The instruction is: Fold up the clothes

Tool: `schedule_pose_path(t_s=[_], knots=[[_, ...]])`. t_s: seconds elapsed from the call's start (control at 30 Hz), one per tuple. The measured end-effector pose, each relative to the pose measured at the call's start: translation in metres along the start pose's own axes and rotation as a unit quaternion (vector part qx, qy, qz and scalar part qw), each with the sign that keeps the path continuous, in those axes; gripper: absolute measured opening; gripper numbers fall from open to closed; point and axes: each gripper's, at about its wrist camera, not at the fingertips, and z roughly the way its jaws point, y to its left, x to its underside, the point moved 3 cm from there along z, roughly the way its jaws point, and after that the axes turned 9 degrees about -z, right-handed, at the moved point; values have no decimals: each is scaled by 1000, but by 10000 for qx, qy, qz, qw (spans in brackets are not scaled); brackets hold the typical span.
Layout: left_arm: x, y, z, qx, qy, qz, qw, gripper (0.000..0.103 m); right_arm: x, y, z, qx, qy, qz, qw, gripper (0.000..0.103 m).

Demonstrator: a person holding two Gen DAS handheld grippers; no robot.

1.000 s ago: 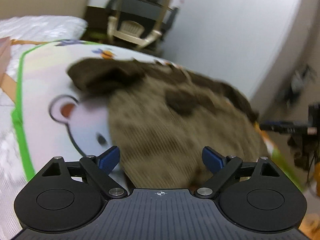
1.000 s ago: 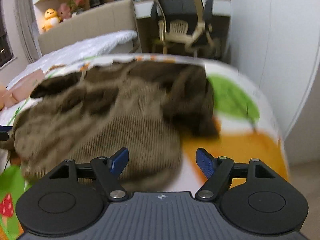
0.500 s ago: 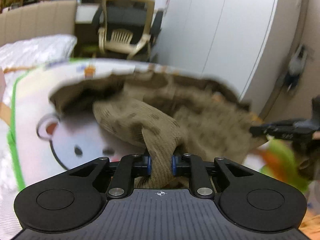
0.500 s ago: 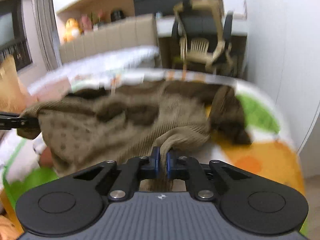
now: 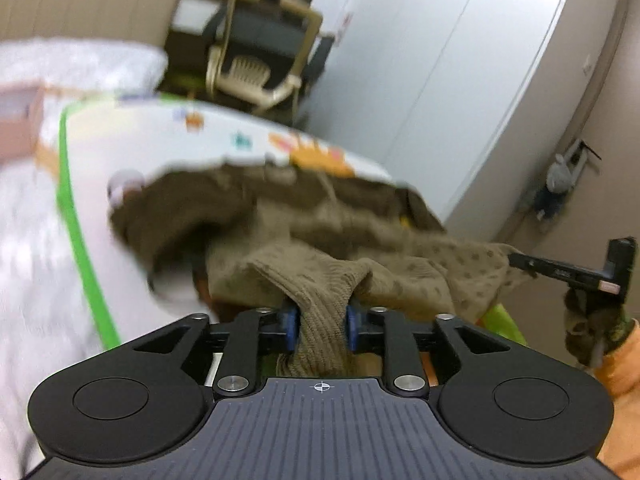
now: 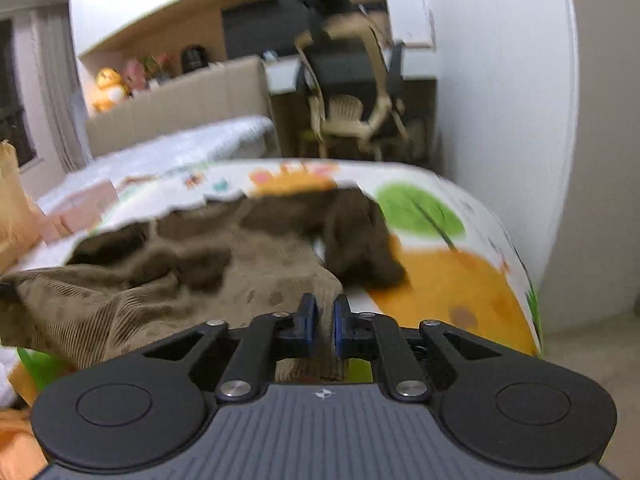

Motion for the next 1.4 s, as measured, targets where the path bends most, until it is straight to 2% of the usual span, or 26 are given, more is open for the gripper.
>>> schedule_pose_path(t_s=[0.13,0.2,0.27,0.3,0.33,0.37,0.5,0.63,0.7,0.73,0.77,0.8,0.87,0.97,1.07,1.13,1.2,1.23,1.27,1.3,1.37,1.4], knots=[[7,5,-3,-62,94,-24,9999,44,6,-14,-2,205,22,188,9996,13],[-2,3,-4,-87,-25,10,10000,58,0,-14,-1,259,-58,168,9995,27],[-12,-3,-4,-85,-188,124,9997,66,-6,-11,3,263,-117,61,9996,37],[-17,-6,-4,-84,-269,181,9994,75,-10,-9,7,243,-132,5,9996,38],[-23,-9,-3,-112,-348,245,9990,79,-13,-6,13,198,-129,-42,9997,38],[-30,-11,2,-204,-422,323,9984,83,-18,-2,21,144,-118,-82,9998,39],[-58,-15,23,-679,-652,716,9930,88,-38,15,60,-90,-41,-264,9996,43],[-71,-6,81,-1556,-533,1405,9763,89,-58,41,102,-366,40,-539,9979,50],[-72,3,113,-1914,-397,1630,9671,85,-65,56,120,-491,75,-718,9962,60],[-72,9,125,-2035,-345,1676,9640,83,-68,64,127,-545,99,-837,9950,63],[-72,15,133,-2138,-344,1712,9611,69,-70,72,135,-594,129,-984,9933,65],[-73,21,139,-2247,-376,1752,9578,41,-71,77,143,-601,165,-1112,9918,65],[-79,36,136,-2496,-585,1801,9496,21,-70,83,156,-525,251,-1330,9894,66],[-97,70,113,-2900,-949,1481,9407,13,-71,90,176,-391,370,-1607,9855,66],[-113,114,87,-3495,-1206,1105,9225,13,-86,83,187,-248,295,-1526,9875,66],[-118,139,66,-3805,-1298,733,9127,20,-101,82,191,-236,178,-1527,9878,66],[-120,156,47,-4012,-1381,361,9048,31,-114,86,201,-269,197,-1594,9867,66],[-118,159,37,-3985,-1438,168,9057,37,-121,90,210,-303,250,-1599,9864,66],[-116,162,28,-3956,-1493,-24,9062,51,-127,93,218,-336,303,-1604,9860,66],[-114,165,19,-3926,-1548,-217,9063,59,-132,97,227,-397,361,-1583,9859,66],[-110,170,2,-3814,-1646,-578,9078,63,-140,108,247,-580,495,-1484,9860,65],[-108,166,-1,-3616,-1663,-689,9148,68,-142,116,258,-598,548,-1505,9853,63]])
